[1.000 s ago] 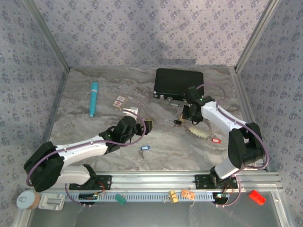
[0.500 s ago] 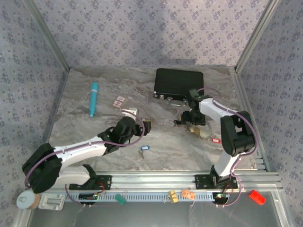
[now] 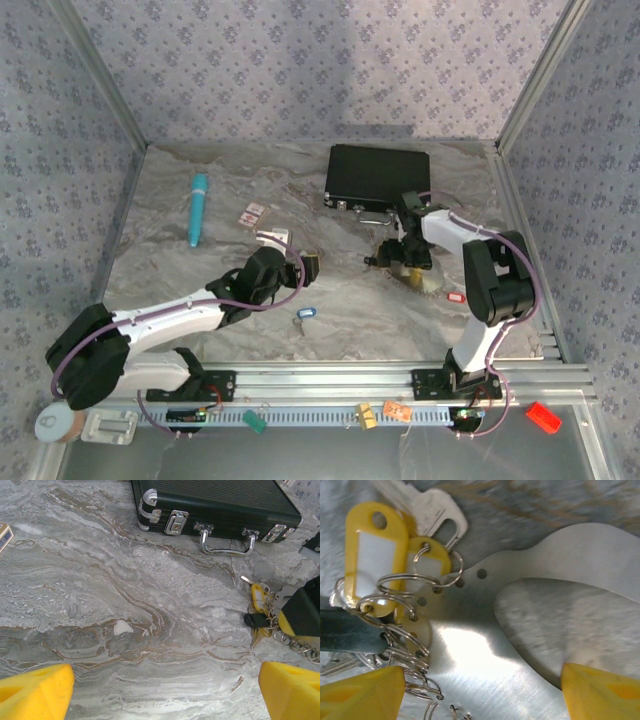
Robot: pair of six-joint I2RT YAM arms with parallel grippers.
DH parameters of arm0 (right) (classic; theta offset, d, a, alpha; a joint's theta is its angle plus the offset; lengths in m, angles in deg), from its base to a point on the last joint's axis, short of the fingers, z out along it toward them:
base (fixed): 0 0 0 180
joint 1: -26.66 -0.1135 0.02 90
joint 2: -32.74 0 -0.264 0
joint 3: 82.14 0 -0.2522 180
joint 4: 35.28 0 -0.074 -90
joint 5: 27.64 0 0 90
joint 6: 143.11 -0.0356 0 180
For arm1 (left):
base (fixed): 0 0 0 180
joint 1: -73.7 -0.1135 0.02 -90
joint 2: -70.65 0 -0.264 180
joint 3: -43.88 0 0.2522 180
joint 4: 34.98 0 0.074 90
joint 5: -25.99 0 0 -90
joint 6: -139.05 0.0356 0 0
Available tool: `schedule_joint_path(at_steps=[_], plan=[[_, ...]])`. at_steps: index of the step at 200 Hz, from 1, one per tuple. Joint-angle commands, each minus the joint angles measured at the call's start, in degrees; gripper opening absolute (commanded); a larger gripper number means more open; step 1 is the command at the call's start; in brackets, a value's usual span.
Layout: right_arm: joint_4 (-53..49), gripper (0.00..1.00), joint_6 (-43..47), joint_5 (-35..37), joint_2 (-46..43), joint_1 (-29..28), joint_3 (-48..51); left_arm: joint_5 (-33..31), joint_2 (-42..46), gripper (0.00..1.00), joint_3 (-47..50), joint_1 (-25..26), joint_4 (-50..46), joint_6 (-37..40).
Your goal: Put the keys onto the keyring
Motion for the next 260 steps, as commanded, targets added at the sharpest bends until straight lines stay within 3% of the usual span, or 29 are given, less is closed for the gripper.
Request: schedule_joint_path(at_steps=[1, 63, 90, 117, 128, 166, 182, 196, 210, 238, 260], plan=[[-3.2, 0.82, 0.1, -4.6, -1.0, -3.7, 1.0, -1.1, 0.3, 0.95, 0.3, 0.3, 0.2, 0.2], [-4.4, 0.76, -2.7, -8.0, -3.5, -12.0, -0.7, -1.2, 0.2, 0.94, 0.1, 0.3, 0.0, 0.2], [-5.7, 0.69, 3.6, 0.5, -5.8, -13.9, -3.0, -1.6, 0.9, 0.95, 0.4, 0.3, -0.1, 0.4], [-5.8, 0.63, 13.3, 8.7, -5.9, -19.5, -5.6, -3.1, 2.2, 0.95, 0.9, 0.3, -0.8, 1.4], [-2.2, 0.64, 16.0, 8.2, -7.5, -20.6, -4.2, -3.9, 3.3, 0.95, 1.1, 0.3, -1.3, 1.8], [22.1, 0.56, 23.7, -4.9, -19.7, -17.9, 6.1, -6.0, 7.4, 0.95, 2.9, 0.2, -2.1, 3.0], [26.5, 0.54, 32.1, -7.0, -21.7, -17.8, 8.2, -6.4, 8.9, 0.95, 3.4, 0.2, -2.5, 3.4], [23.3, 0.54, 39.9, -6.6, -21.0, -18.2, 7.5, -7.1, 9.9, 0.95, 4.0, 0.1, -2.5, 3.6], [16.5, 0.5, 41.4, -2.6, -18.3, -18.8, 3.8, -7.8, 10.8, 0.95, 4.5, 0.2, -2.5, 3.8], [-1.1, 0.39, 30.6, 5.5, -9.5, -20.5, -6.7, -8.9, 12.4, 0.95, 5.6, 0.0, -3.0, 3.4], [-9.0, 0.38, 21.9, 14.3, -3.9, -24.1, -12.6, -9.3, 13.6, 0.95, 6.5, -0.1, -3.2, 3.0]])
